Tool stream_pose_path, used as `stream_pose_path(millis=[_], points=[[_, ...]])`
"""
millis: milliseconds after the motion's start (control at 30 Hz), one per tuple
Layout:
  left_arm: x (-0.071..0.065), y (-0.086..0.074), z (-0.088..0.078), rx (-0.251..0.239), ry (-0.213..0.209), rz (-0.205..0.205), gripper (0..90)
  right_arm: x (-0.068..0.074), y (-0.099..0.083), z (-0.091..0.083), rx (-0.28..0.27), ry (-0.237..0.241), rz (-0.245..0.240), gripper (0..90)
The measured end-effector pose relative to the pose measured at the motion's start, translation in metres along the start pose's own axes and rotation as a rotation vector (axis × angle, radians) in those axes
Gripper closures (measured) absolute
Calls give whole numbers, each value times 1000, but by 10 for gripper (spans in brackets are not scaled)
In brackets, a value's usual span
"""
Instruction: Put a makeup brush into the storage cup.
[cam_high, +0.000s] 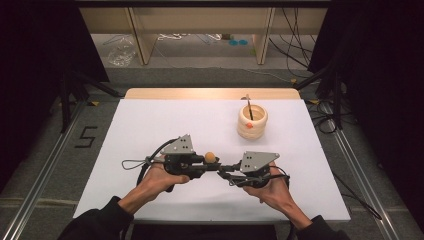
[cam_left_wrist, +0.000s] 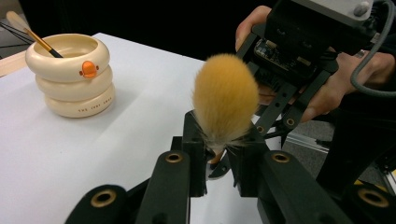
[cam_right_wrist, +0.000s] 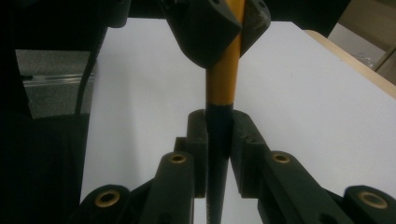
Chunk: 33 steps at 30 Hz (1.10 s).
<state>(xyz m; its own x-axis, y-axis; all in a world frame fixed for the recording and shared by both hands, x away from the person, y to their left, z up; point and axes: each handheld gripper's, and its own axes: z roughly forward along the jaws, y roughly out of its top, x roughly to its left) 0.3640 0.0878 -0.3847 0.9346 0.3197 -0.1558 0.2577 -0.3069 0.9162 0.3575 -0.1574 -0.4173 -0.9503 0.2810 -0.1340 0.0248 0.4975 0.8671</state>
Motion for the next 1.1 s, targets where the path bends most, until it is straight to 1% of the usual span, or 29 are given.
stream_pose_path(millis=[33,67,100,133,167,200,233,300,367,400,433,467,500,600,667,733,767,867,900,933,967,1100], points=[[0,0,0,-5,-9,-2,780,0,0,0,-2,5,6,797],[0,0,0,-3,0,-6,781,-1,0,0,-2,11,11,797],[0,0,0,0,-3,0,781,0,-1,1,-8,8,16,796],[0,0,0,7,-9,18,781,0,-1,1,-6,15,17,796],[0,0,0,7,-9,18,781,0,-1,1,-6,15,17,796],[-1,0,0,10,-1,11,781,0,0,2,4,13,7,795],[-2,1,2,20,-9,26,781,0,0,2,5,13,3,796],[-4,2,2,37,4,48,781,1,0,3,15,15,2,795],[-4,2,2,36,5,49,781,2,0,4,15,11,-4,795],[-3,3,1,36,1,60,781,2,1,4,14,12,-2,795],[-3,4,1,35,1,57,781,2,1,4,12,13,-1,796],[-3,3,1,27,-6,38,781,1,1,4,7,12,0,796],[-3,4,0,31,5,40,781,1,1,4,4,12,3,796],[-2,4,0,26,0,23,781,1,1,4,-5,14,8,796],[-1,4,0,24,1,31,781,1,1,4,-9,13,16,797],[-1,4,0,20,-2,29,780,0,1,4,-17,13,21,797],[-1,4,0,19,2,12,781,0,0,4,-18,14,25,797],[-1,4,0,21,0,9,781,1,0,4,-23,15,32,796],[-1,5,-1,23,6,6,781,1,0,5,-24,17,37,796],[-1,5,-1,18,0,20,781,1,0,5,-26,18,36,796],[-1,5,-1,18,2,18,781,1,0,5,-29,12,29,795],[-1,5,-2,17,3,16,781,1,0,4,-31,13,31,796]])
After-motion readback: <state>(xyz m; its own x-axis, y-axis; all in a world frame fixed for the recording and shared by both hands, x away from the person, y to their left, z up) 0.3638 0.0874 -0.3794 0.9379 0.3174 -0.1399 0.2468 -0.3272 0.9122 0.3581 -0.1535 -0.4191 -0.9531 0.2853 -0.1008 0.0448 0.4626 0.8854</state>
